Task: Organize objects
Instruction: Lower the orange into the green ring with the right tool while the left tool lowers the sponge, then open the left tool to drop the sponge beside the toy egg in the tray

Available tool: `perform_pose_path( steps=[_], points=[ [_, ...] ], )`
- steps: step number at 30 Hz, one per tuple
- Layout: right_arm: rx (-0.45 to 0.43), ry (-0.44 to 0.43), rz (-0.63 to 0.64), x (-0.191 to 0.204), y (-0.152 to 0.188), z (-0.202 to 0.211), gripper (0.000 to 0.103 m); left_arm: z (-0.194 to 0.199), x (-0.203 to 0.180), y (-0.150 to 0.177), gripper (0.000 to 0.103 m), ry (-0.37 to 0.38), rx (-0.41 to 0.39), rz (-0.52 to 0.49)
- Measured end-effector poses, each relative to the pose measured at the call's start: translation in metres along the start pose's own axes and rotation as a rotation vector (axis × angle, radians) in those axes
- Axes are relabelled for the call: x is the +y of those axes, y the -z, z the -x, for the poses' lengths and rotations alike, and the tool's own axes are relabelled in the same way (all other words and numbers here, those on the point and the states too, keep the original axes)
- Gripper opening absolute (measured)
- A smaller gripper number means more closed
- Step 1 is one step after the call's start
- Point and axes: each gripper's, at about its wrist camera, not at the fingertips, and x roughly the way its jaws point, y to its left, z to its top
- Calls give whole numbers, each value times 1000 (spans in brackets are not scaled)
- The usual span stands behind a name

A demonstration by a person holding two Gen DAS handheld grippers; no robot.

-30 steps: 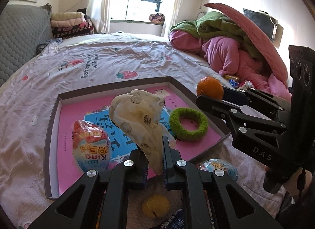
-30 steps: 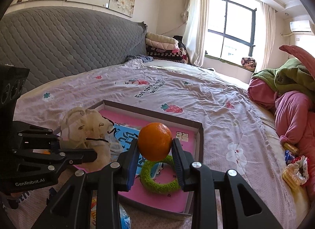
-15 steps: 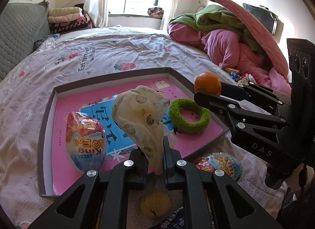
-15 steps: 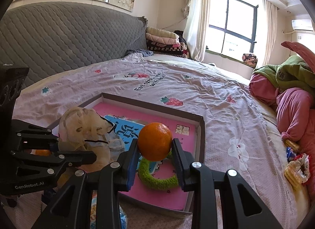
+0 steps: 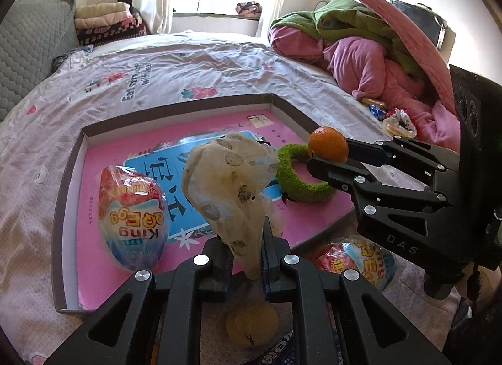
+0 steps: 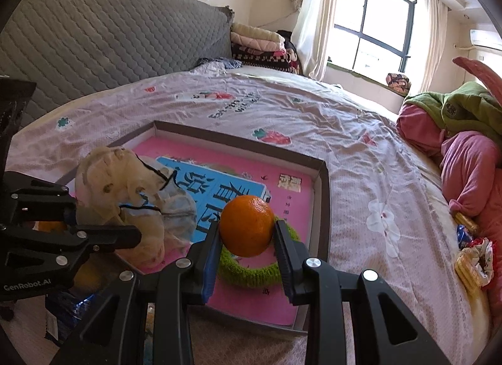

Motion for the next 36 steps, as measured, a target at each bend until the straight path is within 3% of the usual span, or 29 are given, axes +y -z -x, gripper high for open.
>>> perform_pose_path(
  steps=[15,36],
  points=[
    [71,-24,-65,-12,7,-15,34,-5,5,0,20,17,20,24],
    [81,-43,-94,-16,7,-15,34,-14,22,-5,34,32,55,104]
  ],
)
